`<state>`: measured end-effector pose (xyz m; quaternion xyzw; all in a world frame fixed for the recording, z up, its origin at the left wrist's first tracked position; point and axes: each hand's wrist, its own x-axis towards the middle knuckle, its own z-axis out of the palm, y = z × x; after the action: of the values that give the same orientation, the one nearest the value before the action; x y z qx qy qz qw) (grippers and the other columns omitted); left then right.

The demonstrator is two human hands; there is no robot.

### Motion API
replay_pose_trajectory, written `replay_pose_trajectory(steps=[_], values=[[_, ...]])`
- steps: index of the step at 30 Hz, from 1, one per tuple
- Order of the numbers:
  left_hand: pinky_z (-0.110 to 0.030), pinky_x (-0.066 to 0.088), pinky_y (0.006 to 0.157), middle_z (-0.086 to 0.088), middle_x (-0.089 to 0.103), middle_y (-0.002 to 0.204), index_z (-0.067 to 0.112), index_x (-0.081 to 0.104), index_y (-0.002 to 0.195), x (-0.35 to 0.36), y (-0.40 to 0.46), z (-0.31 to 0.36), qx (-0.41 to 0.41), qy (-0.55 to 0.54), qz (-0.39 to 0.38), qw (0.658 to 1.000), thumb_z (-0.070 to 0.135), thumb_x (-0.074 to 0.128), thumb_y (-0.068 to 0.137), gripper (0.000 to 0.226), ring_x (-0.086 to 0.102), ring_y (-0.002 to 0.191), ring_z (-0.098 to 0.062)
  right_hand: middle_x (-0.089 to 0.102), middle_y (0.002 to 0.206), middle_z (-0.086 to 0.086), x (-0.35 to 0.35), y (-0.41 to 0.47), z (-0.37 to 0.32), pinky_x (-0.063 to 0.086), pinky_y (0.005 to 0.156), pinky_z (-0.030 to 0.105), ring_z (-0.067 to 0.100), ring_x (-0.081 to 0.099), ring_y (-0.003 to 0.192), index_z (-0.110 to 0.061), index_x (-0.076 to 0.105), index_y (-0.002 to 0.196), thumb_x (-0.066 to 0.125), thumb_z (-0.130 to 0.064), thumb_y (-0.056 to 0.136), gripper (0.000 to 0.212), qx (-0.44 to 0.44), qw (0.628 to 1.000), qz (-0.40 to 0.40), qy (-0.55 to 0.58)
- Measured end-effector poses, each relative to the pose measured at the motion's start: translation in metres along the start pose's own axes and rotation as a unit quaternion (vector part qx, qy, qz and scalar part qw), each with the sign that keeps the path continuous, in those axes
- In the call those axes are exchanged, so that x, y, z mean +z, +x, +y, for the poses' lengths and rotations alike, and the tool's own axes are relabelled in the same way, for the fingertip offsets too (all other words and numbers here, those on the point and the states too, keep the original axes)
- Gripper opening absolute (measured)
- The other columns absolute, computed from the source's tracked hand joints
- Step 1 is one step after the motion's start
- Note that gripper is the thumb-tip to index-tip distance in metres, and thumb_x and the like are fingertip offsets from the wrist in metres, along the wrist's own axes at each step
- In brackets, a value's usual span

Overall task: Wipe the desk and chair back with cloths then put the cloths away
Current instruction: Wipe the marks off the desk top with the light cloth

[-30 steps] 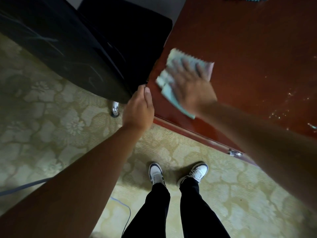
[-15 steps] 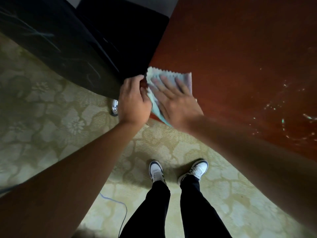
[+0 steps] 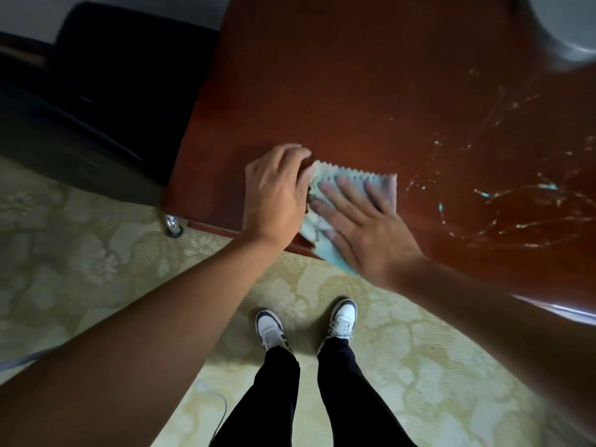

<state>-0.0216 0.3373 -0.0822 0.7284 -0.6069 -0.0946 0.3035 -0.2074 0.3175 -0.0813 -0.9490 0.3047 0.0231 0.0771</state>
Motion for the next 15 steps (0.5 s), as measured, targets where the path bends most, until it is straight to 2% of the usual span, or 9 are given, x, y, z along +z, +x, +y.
replay_pose_trajectory(steps=[4, 8, 10, 12, 15], values=[[-0.039, 0.036, 0.101, -0.003, 0.062, 0.129, 0.012, 0.064, 0.121, 0.018, 0.014, 0.016, 0.047, 0.041, -0.03, 0.998, 0.021, 0.055, 0.099, 0.025, 0.055, 0.125, -0.022, 0.027, 0.16, 0.006, -0.011, 0.019, 0.046, 0.017, 0.122, 0.052, 0.028, 0.021, 0.15, -0.019, 0.032, 0.153, 0.029, -0.037, 0.104, 0.052, -0.035, 0.999, -0.032, 0.003], [-0.042, 0.033, 0.106, -0.007, 0.059, 0.135, 0.009, 0.059, 0.127, 0.044, 0.033, 0.038, -0.007, 0.048, -0.009, 0.999, 0.021, 0.047, 0.101, 0.031, 0.049, 0.133, -0.025, 0.012, 0.165, 0.004, -0.034, 0.101, 0.145, 0.005, 0.122, 0.05, 0.026, 0.007, 0.153, -0.023, 0.016, 0.157, 0.022, -0.038, 0.106, 0.053, 0.109, 0.994, -0.023, -0.001], [-0.042, 0.03, 0.108, -0.007, 0.057, 0.138, 0.009, 0.056, 0.13, 0.057, 0.041, 0.048, -0.014, 0.056, -0.009, 0.998, 0.018, 0.044, 0.101, 0.033, 0.045, 0.137, -0.024, 0.01, 0.166, 0.003, -0.039, 0.12, 0.169, 0.002, 0.122, 0.049, 0.025, 0.003, 0.153, -0.023, 0.014, 0.157, 0.02, -0.039, 0.107, 0.053, 0.134, 0.991, -0.022, 0.011], [-0.041, 0.031, 0.108, -0.007, 0.057, 0.138, 0.008, 0.057, 0.13, 0.068, 0.051, 0.057, -0.018, 0.045, 0.007, 0.999, 0.01, 0.044, 0.098, 0.034, 0.046, 0.137, -0.024, 0.013, 0.165, 0.004, -0.034, 0.108, 0.161, 0.004, 0.122, 0.049, 0.026, 0.006, 0.153, -0.022, 0.017, 0.157, 0.024, -0.036, 0.107, 0.053, 0.116, 0.993, -0.01, 0.016], [-0.041, 0.035, 0.107, -0.01, 0.059, 0.135, 0.005, 0.059, 0.127, 0.079, 0.065, 0.066, -0.031, 0.029, 0.027, 0.999, -0.001, 0.046, 0.093, 0.037, 0.048, 0.135, -0.027, 0.024, 0.162, 0.004, -0.018, 0.037, 0.123, 0.013, 0.121, 0.051, 0.028, 0.017, 0.151, -0.017, 0.03, 0.154, 0.032, -0.033, 0.105, 0.052, 0.024, 1.0, 0.007, 0.011]])
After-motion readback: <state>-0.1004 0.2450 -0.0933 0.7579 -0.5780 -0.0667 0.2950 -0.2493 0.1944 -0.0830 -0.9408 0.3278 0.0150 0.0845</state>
